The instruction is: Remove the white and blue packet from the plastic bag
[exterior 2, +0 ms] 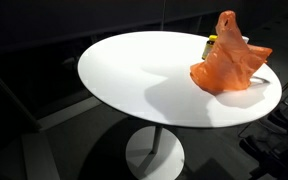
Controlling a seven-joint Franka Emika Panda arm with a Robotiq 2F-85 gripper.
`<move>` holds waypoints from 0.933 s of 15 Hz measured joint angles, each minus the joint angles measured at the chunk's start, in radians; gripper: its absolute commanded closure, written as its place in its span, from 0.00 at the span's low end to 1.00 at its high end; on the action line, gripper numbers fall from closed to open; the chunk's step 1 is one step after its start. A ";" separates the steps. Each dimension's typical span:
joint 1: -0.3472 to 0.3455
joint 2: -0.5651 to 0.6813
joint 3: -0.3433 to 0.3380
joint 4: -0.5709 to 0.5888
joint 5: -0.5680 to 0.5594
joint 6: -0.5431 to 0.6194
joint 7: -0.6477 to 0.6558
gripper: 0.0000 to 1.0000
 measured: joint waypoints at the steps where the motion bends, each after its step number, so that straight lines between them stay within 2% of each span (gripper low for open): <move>1: -0.009 0.012 -0.002 -0.007 -0.008 0.024 0.009 0.00; 14: -0.021 0.060 -0.029 -0.024 -0.029 0.072 0.024 0.00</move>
